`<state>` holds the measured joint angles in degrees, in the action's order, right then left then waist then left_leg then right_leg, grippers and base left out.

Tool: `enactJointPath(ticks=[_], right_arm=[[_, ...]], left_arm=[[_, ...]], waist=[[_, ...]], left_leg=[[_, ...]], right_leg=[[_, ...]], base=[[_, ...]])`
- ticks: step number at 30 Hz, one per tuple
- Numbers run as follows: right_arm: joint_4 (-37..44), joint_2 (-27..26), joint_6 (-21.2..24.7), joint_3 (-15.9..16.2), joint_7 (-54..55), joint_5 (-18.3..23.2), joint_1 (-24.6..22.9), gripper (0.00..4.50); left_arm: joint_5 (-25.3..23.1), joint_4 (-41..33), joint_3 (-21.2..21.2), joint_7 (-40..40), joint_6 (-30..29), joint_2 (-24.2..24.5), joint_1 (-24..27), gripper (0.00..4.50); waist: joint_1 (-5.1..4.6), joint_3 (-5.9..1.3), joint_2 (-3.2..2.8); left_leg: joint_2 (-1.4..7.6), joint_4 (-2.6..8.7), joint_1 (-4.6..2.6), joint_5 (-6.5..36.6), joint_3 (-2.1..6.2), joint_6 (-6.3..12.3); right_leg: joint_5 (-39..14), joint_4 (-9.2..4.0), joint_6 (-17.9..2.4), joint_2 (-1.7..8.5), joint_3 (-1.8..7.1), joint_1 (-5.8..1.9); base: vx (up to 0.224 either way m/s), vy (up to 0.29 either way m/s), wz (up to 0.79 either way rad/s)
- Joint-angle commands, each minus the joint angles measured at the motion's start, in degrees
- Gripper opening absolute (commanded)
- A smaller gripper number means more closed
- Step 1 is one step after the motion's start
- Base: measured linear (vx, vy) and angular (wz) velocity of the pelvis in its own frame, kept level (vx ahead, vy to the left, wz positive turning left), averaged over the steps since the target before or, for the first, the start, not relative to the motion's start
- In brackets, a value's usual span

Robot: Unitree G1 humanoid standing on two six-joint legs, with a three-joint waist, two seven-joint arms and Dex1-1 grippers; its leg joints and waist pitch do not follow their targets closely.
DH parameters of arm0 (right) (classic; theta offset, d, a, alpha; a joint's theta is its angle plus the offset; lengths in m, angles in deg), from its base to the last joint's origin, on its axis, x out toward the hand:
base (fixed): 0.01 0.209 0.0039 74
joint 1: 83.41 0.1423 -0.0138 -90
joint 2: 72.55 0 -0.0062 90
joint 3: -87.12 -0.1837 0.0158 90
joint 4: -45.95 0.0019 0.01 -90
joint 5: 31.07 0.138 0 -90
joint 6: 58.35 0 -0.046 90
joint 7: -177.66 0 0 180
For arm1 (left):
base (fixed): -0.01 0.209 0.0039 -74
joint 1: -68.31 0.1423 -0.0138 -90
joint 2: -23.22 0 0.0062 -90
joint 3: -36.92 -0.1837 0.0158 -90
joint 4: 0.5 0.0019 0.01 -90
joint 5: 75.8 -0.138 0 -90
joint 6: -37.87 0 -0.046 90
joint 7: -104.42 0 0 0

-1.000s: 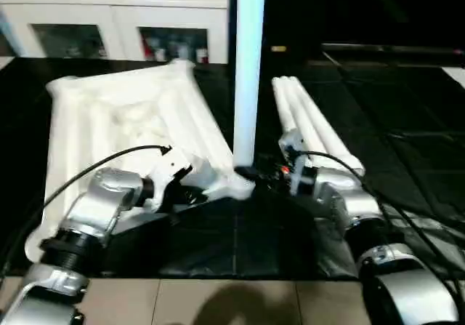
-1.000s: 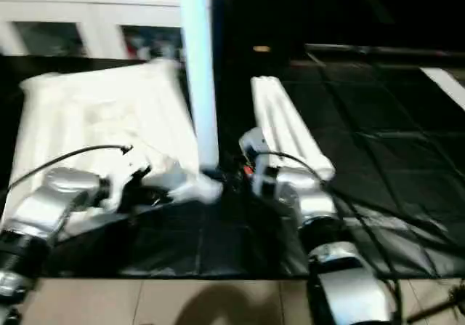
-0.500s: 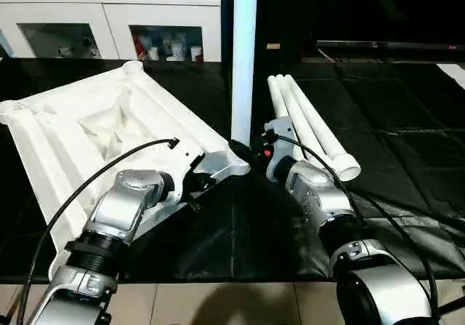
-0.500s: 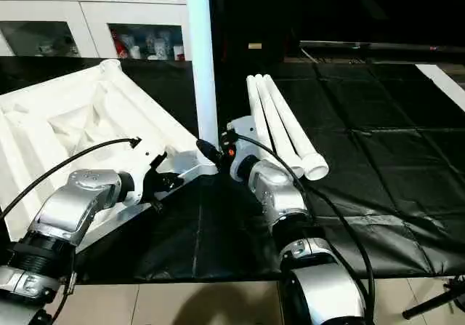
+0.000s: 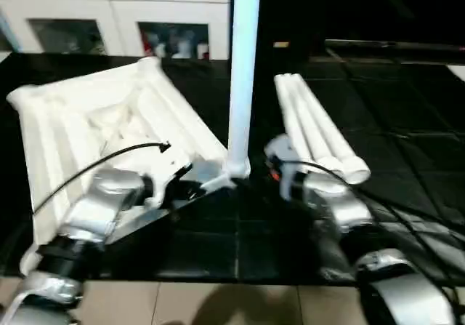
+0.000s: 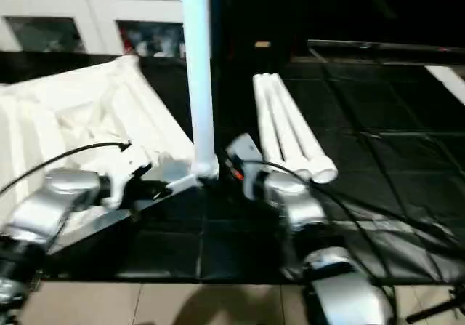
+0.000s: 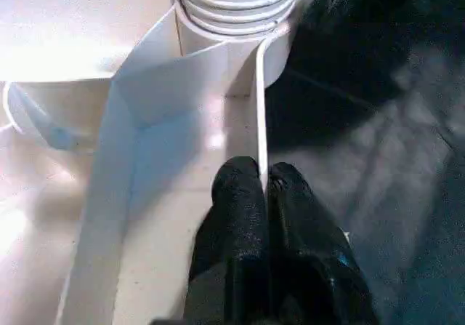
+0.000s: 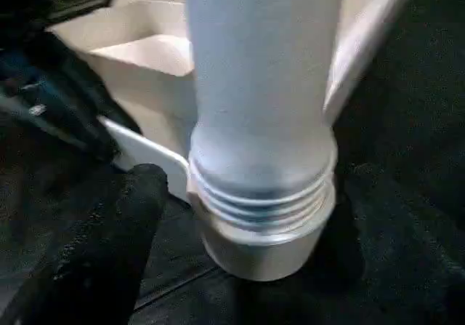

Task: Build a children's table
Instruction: Rotate leg to tighten

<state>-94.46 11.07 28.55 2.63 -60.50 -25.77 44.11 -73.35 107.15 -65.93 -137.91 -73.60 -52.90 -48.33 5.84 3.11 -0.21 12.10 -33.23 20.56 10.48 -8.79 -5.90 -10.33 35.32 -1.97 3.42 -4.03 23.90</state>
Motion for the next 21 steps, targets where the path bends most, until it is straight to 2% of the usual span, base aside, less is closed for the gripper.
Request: enactJointPath(ticks=[1,4,5,8,9,10,11,14,16,21], right_arm=[[1.4,1.7,-0.4,1.0,-4.7,0.9,0.0,4.46],[0.8,3.1,-1.2,1.5,-7.6,0.7,0.8,4.49],[1.1,3.7,0.5,0.8,-12.2,2.8,1.8,4.49],[2.2,4.7,2.6,0.8,-18.5,4.7,2.7,4.49],[2.6,5.2,2.9,1.2,-21.3,5.0,3.1,4.49],[2.8,5.4,3.2,1.4,-22.5,5.1,3.3,4.49],[3.2,5.9,3.9,2.1,-26.0,5.4,3.7,4.49],[2.8,6.2,4.2,3.0,-29.0,5.3,4.4,4.49],[-0.3,5.7,2.3,3.7,-29.4,3.8,5.8,4.49],[-2.9,4.7,1.0,4.4,-30.3,3.1,6.9,4.15]], left_arm=[[0.4,-0.8,-2.0,-4.3,3.3,0.8,-0.8,0.00],[-0.2,0.6,-2.5,-5.9,5.0,1.7,-1.0,0.00],[0.1,1.2,-2.7,-8.2,6.5,2.4,-1.0,0.00],[0.7,1.7,-3.3,-11.5,8.7,3.5,-0.9,0.00],[0.9,1.8,-3.7,-12.9,9.3,4.1,-0.9,0.00],[0.8,1.9,-3.9,-13.3,9.6,4.3,-0.9,0.00],[0.8,2.1,-4.6,-14.5,10.6,4.8,-0.9,0.00],[0.3,2.5,-5.6,-15.8,11.8,5.3,-1.1,0.00],[-0.5,3.0,-6.5,-17.1,13.4,5.7,-1.6,0.00],[-0.7,3.2,-6.7,-17.8,13.8,5.5,-2.1,0.00]], waist=[[0.04,-4.28,-0.70],[0.59,-4.04,-0.70],[0.54,-4.01,-0.78],[0.38,-3.96,-0.64],[0.37,-3.96,0.06],[0.56,-4.00,-0.14],[0.54,-3.96,0.41],[0.73,-3.95,0.12],[0.72,-3.94,0.50],[0.79,-3.93,0.38]], left_leg=[[0.94,2.98,-0.15,6.7,-0.73,4.74],[1.02,3.16,-0.33,9.1,-0.78,3.64],[1.06,3.25,-0.28,9.7,-0.69,3.07],[1.09,3.30,-0.20,10.8,-0.62,3.11],[1.09,3.29,-0.14,10.5,-0.74,3.33],[1.09,3.22,-0.19,10.3,-0.64,3.44],[1.10,3.24,-0.05,9.9,-0.72,3.75],[1.23,3.18,-0.14,8.8,-0.71,3.95],[1.22,3.23,-0.17,8.8,-0.73,3.60],[1.26,3.27,-0.22,9.4,-0.72,2.82]], right_leg=[[-1.0,-2.94,-14.8,3.71,2.50,-3.95],[-5.3,-3.37,-14.1,3.89,2.57,-3.76],[-6.3,-3.37,-13.8,3.94,2.59,-3.82],[-8.1,-3.57,-13.4,3.97,2.56,-3.93],[-8.4,-3.65,-13.1,3.96,2.63,-4.00],[-8.5,-3.45,-13.2,4.01,2.60,-3.94],[-9.0,-3.55,-13.0,4.02,2.58,-3.98],[-9.3,-3.43,-12.9,4.15,2.62,-3.69],[-9.6,-3.41,-13.2,4.15,2.57,-3.61],[-10.4,-3.38,-13.2,4.29,2.67,-3.58]], base=[[0.000,0.000,0.00],[0.000,0.000,0.00],[0.000,0.000,0.00],[0.000,0.000,0.00],[0.000,0.000,0.00],[0.000,0.000,0.00],[0.000,0.000,0.00],[0.000,0.000,0.00],[0.000,0.000,0.00],[0.000,0.000,0.00]])
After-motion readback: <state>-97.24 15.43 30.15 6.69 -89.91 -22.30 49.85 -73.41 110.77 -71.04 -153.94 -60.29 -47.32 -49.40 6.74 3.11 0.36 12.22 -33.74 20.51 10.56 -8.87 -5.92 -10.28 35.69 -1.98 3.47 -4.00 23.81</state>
